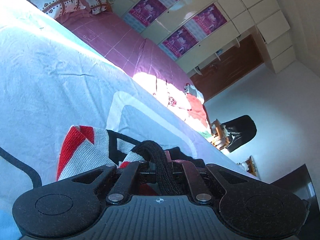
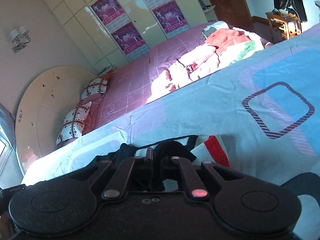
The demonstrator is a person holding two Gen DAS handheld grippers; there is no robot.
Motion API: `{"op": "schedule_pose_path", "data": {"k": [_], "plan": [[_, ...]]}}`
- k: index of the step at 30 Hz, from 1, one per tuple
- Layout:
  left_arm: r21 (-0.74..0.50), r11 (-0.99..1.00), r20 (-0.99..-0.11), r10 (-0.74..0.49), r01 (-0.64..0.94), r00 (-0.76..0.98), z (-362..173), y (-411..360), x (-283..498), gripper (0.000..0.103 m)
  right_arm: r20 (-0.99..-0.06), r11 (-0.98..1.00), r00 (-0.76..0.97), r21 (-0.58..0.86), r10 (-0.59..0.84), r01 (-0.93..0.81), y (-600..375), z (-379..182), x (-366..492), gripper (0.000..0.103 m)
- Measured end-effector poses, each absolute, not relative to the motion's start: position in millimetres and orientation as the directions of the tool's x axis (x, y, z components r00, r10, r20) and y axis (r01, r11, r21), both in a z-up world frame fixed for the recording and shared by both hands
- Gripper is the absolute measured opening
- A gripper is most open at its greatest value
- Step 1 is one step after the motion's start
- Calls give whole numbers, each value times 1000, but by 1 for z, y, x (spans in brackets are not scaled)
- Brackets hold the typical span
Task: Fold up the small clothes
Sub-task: 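Lift the hem with both grippers and fold it toward the collar, then lay the hem onto the collar and open both grippers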
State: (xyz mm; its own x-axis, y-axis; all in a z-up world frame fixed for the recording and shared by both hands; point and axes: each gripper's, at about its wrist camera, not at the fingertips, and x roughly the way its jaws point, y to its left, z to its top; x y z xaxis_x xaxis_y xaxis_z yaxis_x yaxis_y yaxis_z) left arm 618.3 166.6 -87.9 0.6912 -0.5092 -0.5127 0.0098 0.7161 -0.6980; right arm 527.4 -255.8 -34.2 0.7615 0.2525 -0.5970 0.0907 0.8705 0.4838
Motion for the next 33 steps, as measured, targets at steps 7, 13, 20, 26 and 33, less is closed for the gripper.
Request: {"op": "schedule_pose_path", "data": {"k": [7,13,20,26,33], "plan": [[-690,723,-564,-502,-41,656,-122,163,636,14,-652,848,719,502,240,172,-259,-73,562,15],[-700,714,-516,-509,3,689,-126,164,639,24,-624,853,746,499,233,151,-256,-76,559,29],[-654,753,-441,-456,71,773,-99,174,620,68,-574,876,802,458,165,148,-264,-59,547,46],[-505,857,-549,-408,100,729,-89,178,613,44,-626,925,763,366,161,105,-260,-60,546,46],[-357,922,-647,-359,149,673,-89,162,608,30,-554,903,822,410,132,131,-271,-56,531,45]]}}
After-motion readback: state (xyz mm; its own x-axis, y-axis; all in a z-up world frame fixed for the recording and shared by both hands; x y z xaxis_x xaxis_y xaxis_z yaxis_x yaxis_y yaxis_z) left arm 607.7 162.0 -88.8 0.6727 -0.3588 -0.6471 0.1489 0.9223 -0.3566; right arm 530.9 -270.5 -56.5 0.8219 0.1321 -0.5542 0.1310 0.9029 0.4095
